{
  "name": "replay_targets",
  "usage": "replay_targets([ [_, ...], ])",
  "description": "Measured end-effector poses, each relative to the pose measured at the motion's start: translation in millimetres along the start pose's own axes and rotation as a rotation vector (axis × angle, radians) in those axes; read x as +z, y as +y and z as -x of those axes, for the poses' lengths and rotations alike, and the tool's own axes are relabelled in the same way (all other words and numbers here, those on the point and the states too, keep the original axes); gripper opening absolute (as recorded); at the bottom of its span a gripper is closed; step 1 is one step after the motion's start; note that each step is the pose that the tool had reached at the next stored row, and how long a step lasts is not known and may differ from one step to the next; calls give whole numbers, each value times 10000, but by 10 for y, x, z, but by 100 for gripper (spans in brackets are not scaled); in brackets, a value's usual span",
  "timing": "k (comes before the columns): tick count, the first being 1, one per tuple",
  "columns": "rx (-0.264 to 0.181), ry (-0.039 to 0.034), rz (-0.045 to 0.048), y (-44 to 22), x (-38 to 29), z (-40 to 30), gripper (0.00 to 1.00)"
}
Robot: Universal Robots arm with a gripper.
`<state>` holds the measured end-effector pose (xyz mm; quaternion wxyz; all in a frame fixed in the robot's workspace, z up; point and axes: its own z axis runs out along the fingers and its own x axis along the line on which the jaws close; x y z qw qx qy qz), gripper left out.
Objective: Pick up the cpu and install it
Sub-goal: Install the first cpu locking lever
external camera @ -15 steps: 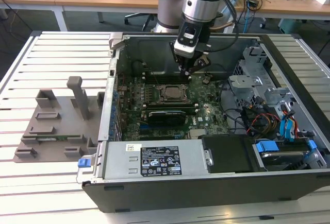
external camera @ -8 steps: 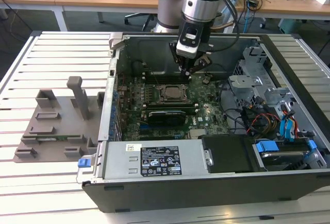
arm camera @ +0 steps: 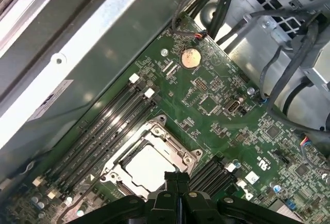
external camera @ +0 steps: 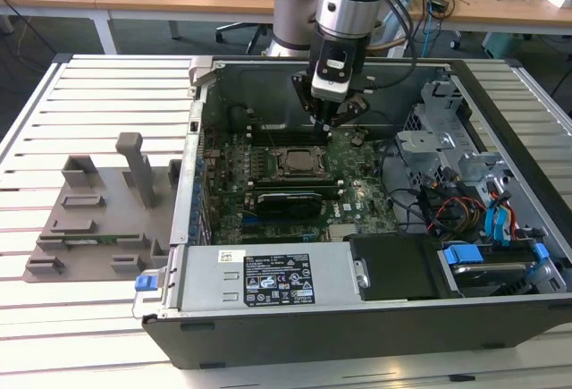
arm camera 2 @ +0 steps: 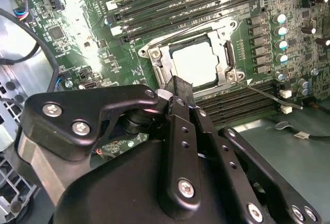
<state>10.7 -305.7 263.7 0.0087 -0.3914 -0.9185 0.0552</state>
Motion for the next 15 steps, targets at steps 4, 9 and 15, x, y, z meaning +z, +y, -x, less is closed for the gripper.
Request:
replay_targets([
  [4, -363, -39, 10, 0, 0, 0, 11],
  [9, -901, -98, 25, 0, 0, 0, 11],
  [15, -1361, -148, 38, 0, 0, 0, 11],
])
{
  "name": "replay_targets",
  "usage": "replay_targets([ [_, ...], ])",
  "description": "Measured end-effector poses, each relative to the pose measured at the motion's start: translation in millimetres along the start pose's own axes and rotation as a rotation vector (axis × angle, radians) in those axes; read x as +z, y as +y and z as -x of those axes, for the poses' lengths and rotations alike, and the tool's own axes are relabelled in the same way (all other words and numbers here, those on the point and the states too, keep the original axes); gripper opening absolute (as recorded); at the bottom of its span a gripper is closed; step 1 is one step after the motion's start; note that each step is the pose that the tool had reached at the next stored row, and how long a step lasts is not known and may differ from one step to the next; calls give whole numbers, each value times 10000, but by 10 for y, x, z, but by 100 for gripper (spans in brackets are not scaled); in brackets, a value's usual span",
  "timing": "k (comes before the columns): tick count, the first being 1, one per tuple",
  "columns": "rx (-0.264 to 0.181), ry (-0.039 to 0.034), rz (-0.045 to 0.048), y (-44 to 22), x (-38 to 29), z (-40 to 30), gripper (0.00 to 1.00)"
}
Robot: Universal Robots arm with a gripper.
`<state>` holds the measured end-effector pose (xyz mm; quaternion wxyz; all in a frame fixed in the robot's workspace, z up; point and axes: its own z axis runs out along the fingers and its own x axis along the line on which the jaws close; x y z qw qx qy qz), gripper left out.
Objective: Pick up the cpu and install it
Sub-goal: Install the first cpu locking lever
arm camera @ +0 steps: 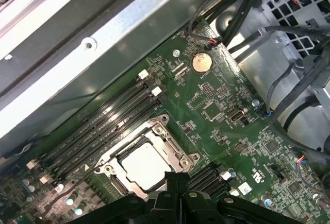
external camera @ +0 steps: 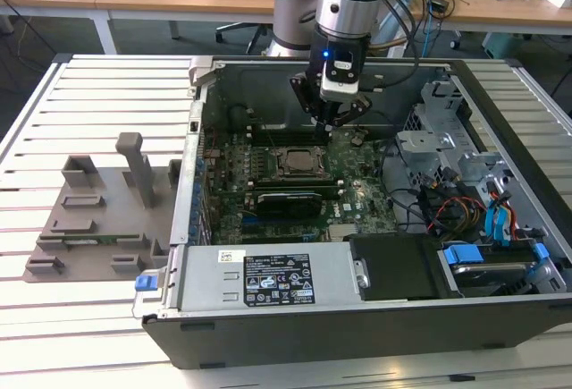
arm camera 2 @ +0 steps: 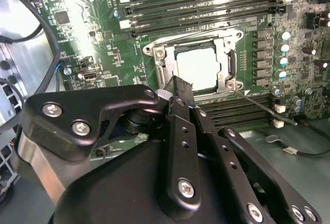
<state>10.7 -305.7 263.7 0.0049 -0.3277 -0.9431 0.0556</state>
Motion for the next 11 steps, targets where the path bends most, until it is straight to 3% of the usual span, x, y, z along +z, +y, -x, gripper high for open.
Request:
replay_targets([
  [10, -746, -81, 20, 0, 0, 0, 11],
  [11, -1078, -117, 29, 0, 0, 0, 11],
])
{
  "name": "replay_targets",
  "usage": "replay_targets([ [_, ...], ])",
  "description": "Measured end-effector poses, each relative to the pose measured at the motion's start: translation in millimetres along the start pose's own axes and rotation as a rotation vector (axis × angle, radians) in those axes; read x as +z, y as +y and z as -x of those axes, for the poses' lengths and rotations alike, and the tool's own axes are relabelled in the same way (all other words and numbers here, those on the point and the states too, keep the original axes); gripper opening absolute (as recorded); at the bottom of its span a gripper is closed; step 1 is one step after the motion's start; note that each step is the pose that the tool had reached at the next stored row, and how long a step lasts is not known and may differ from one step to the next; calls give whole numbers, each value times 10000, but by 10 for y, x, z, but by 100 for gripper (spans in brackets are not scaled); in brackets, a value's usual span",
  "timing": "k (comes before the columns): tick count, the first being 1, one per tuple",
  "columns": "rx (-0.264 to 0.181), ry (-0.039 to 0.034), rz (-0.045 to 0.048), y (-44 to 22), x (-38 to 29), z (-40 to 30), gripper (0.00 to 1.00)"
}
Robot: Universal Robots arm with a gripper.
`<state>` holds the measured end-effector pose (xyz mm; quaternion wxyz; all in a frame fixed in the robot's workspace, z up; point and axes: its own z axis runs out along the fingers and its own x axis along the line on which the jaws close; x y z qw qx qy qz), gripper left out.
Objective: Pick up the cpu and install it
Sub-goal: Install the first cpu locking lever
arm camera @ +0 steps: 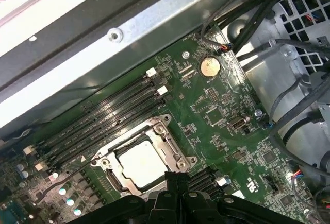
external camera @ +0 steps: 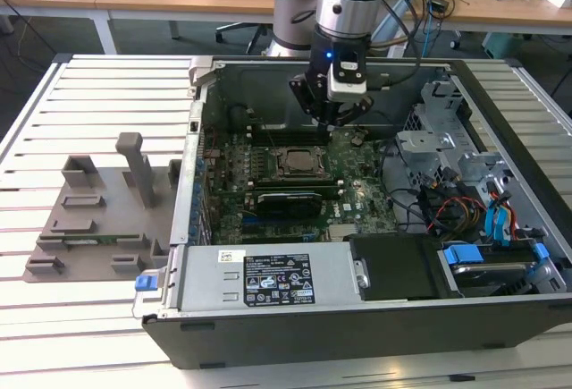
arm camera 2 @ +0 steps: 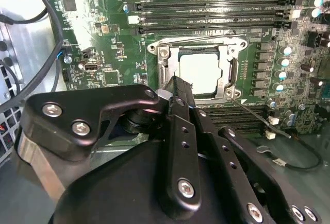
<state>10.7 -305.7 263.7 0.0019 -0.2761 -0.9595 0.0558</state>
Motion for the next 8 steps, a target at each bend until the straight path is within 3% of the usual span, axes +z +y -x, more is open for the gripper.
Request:
replay_targets([
  [2, -798, -86, 22, 0, 0, 0, 11],
  [8, -1126, -122, 31, 0, 0, 0, 11],
])
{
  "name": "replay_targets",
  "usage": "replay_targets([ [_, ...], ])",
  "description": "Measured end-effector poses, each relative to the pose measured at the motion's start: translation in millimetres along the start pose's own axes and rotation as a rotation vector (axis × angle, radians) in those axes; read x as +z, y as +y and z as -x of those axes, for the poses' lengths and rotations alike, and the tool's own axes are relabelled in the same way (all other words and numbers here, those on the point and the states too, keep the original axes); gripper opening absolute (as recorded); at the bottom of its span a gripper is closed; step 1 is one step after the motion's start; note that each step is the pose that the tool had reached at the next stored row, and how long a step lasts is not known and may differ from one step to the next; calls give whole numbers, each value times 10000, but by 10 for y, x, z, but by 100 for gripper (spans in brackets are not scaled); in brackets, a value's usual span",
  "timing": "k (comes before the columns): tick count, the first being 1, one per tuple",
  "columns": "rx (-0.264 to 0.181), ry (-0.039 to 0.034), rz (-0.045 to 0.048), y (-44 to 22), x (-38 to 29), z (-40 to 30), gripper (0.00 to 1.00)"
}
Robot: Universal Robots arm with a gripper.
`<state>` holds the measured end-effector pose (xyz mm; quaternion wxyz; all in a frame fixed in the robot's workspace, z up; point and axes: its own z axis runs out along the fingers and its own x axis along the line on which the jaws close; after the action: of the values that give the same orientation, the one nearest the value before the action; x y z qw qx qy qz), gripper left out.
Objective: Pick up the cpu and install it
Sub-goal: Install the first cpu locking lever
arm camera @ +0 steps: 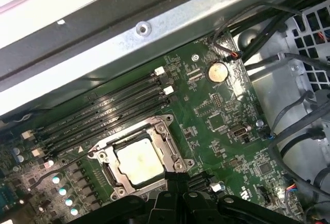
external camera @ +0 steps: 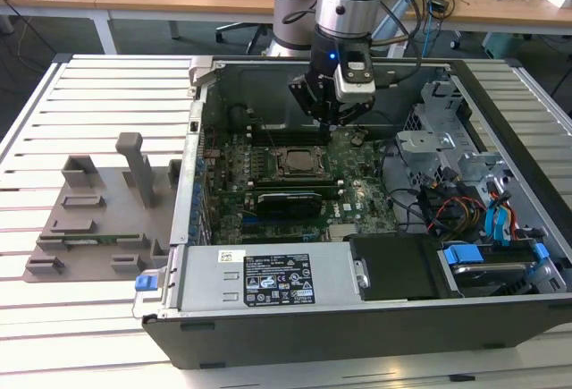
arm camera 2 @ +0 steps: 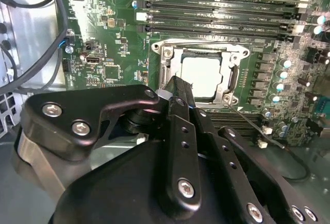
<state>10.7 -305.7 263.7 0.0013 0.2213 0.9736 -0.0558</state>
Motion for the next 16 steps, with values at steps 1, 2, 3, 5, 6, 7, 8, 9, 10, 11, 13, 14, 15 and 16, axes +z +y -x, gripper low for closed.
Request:
replay_targets([
  [1, -98, -10, 2, 0, 0, 0, 11],
  [2, -163, -18, 4, 0, 0, 0, 11],
  [3, -207, -23, 6, 0, 0, 0, 11],
  [5, -295, -32, 8, 0, 0, 0, 11],
  [6, -334, -37, 9, 0, 0, 0, 11],
  [7, -373, -41, 11, 0, 0, 0, 11],
  [8, -413, -45, 12, 0, 0, 0, 11],
  [9, -465, -50, 13, 0, 0, 0, 11],
  [10, -502, -54, 15, 0, 0, 0, 11],
  [11, -564, -61, 15, 0, 0, 0, 11],
  [13, -735, -80, 21, 0, 0, 0, 11],
  [14, -818, -89, 22, 0, 0, 0, 11],
  [15, -870, -95, 24, 0, 0, 0, 11],
  [16, -911, -99, 25, 0, 0, 0, 11],
])
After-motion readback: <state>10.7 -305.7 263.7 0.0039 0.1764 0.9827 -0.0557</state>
